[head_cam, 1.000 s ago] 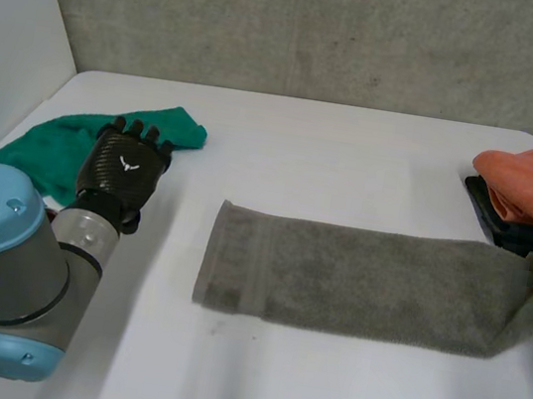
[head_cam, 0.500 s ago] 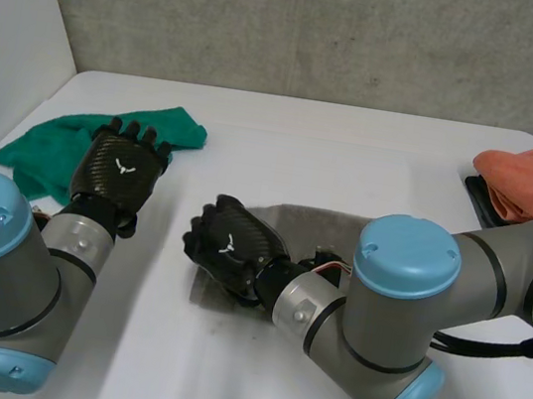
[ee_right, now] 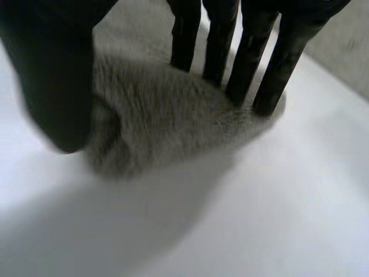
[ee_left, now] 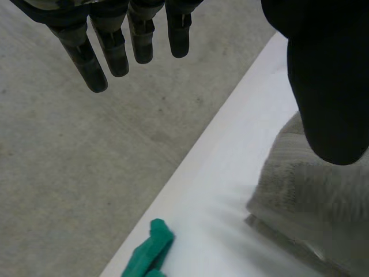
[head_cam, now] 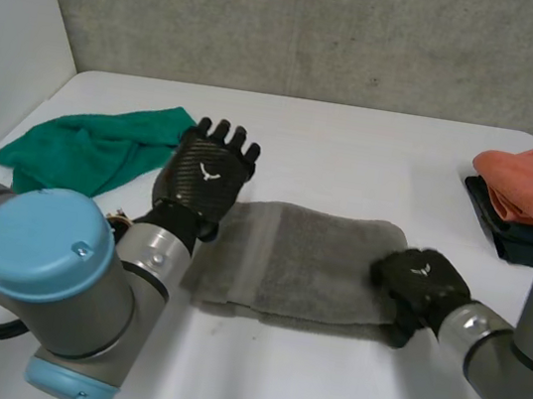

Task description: Fold the laundry.

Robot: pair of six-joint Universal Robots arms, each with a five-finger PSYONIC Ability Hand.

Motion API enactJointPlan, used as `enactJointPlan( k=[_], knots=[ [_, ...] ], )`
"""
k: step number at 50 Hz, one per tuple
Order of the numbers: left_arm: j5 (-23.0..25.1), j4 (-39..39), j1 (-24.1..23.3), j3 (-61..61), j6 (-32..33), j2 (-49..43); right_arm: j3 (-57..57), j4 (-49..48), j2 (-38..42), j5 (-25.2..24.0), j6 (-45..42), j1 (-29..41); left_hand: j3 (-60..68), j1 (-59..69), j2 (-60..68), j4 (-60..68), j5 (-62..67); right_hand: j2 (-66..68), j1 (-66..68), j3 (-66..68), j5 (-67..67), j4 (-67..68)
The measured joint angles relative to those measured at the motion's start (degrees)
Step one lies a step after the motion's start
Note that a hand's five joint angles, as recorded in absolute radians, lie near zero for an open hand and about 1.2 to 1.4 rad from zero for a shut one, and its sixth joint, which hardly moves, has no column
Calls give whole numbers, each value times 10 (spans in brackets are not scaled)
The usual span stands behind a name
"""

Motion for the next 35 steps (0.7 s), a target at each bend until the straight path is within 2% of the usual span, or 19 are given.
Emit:
enactJointPlan(
  k=[3,4,5,9,13,18,25,27,29,30,33,35],
  knots=[
    [0,-1,-4,3,-3,-8,12,0,7,-5,-25,-24,0,0,0,0,0,318,236,312,295,307],
    [0,-1,-5,2,-3,-10,13,-1,9,-5,-33,-30,0,0,0,0,0,318,236,312,295,307],
    [0,-2,-4,1,-3,-11,11,-4,12,-4,-53,-39,0,0,0,0,0,366,276,377,356,378],
    [-1,-4,-3,-8,-3,-7,-8,-15,12,4,-97,-45,0,0,0,0,0,372,281,389,360,391],
    [-1,-7,2,-20,-3,7,-42,-23,0,13,-127,-23,0,0,0,0,0,372,289,389,360,391],
    [-2,-9,14,-36,-3,27,-95,-27,-7,16,-145,59,0,0,0,0,0,372,292,389,371,391],
    [-5,-12,32,-48,-4,42,-149,-39,44,2,-186,205,0,0,0,0,0,380,292,391,377,391],
    [-6,-12,37,-50,-4,45,-156,-42,62,-7,-206,242,0,0,0,0,0,332,252,340,331,340],
    [-7,-13,45,-51,-4,50,-161,-45,79,-16,-222,275,0,0,0,0,0,116,58,128,132,127],
    [-7,-13,46,-51,-5,51,-161,-45,81,-18,-222,278,0,0,0,0,0,116,58,128,132,127],
    [-8,-13,51,-48,-7,55,-161,-50,88,-22,-205,292,0,0,0,0,0,-128,-120,-120,-119,-120],
    [-8,-12,53,-44,-9,57,-160,-53,84,-21,-171,286,0,0,0,0,0,-162,-142,-166,-150,-155]
  ],
)
